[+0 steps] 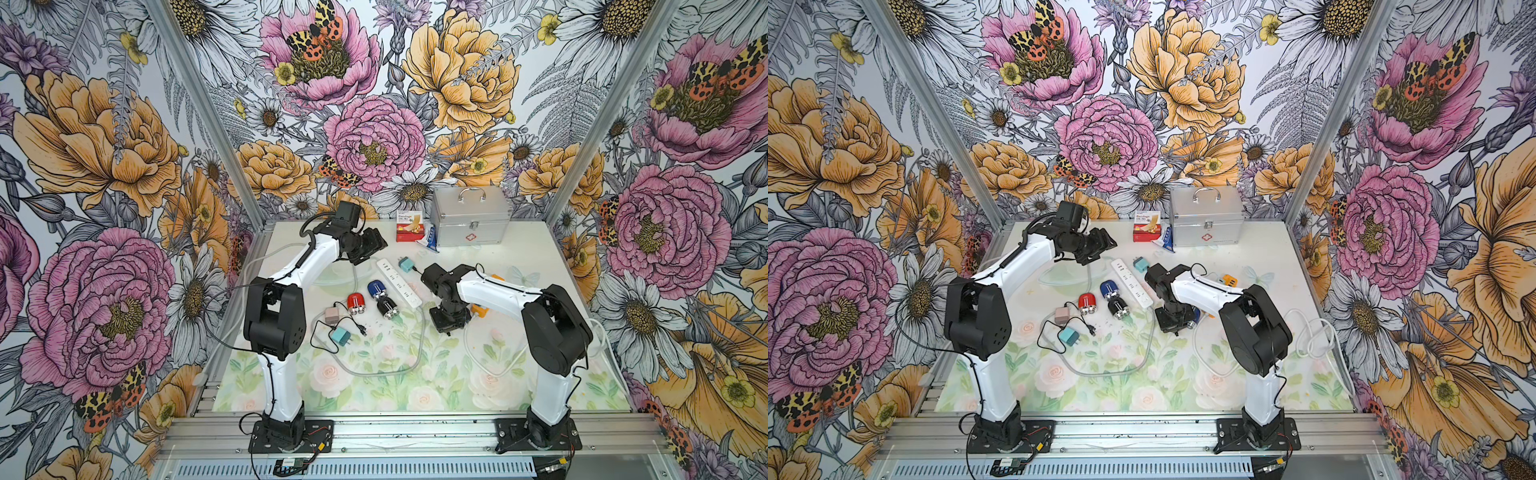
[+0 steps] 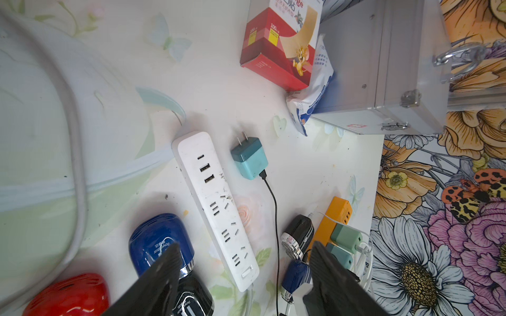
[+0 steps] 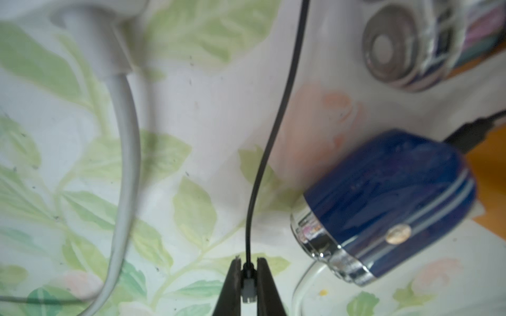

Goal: Unplug the electric shaver
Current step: Move the plug to the center of the board, then pick up the plug from the center of the board.

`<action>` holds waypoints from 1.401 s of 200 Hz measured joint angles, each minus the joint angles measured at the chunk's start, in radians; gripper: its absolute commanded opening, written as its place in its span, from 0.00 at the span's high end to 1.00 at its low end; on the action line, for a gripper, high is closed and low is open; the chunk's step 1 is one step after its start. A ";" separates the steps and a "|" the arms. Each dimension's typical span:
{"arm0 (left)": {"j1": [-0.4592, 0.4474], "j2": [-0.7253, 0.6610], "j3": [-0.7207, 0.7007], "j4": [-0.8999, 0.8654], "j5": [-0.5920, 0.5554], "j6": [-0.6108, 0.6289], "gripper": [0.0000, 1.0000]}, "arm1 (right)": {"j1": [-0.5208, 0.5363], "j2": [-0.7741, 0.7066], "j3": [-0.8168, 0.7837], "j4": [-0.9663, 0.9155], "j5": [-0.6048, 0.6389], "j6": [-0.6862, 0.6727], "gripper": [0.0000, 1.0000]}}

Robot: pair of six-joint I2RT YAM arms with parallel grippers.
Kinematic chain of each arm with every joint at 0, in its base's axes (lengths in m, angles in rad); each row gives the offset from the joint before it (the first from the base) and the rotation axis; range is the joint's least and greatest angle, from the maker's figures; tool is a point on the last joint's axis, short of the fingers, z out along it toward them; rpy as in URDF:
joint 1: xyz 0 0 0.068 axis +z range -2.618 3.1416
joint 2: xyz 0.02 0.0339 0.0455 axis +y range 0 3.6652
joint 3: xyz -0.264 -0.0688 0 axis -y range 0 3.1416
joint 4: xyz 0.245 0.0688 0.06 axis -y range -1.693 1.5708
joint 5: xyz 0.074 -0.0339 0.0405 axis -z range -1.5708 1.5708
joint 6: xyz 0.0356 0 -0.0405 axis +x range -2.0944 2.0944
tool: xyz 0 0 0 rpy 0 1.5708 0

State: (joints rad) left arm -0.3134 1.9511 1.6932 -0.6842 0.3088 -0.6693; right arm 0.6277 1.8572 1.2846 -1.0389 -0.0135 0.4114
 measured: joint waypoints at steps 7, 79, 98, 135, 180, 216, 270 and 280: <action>-0.004 0.003 0.005 0.000 -0.003 0.000 0.25 | 0.005 -0.017 -0.023 0.000 -0.006 0.004 0.92; -0.018 0.008 0.009 0.000 -0.018 0.000 0.25 | 0.006 -0.072 0.071 -0.034 -0.072 -0.048 0.60; -0.017 0.008 0.009 -0.001 -0.029 0.004 0.25 | 0.002 -0.047 0.196 -0.034 -0.078 -0.062 0.60; -0.002 0.008 0.009 -0.001 -0.033 0.008 0.25 | -0.032 0.112 0.418 -0.026 -0.085 -0.071 0.60; 0.037 0.008 0.010 -0.003 -0.032 0.029 0.25 | -0.076 0.306 0.584 -0.024 -0.066 -0.123 0.41; 0.052 0.008 0.010 -0.007 -0.028 0.045 0.25 | -0.107 0.313 0.610 -0.026 0.006 -0.372 0.41; 0.063 0.009 0.011 -0.008 -0.005 0.052 0.25 | -0.156 0.315 0.625 -0.017 0.013 -0.573 0.43; 0.065 0.014 0.018 -0.012 -0.001 0.052 0.25 | -0.161 0.323 0.638 -0.012 0.013 -0.601 0.43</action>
State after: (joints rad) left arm -0.2485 1.9656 1.7115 -0.6960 0.3080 -0.6174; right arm 0.4671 2.1799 1.9224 -1.0508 -0.0010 -0.1894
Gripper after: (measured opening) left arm 0.749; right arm 0.574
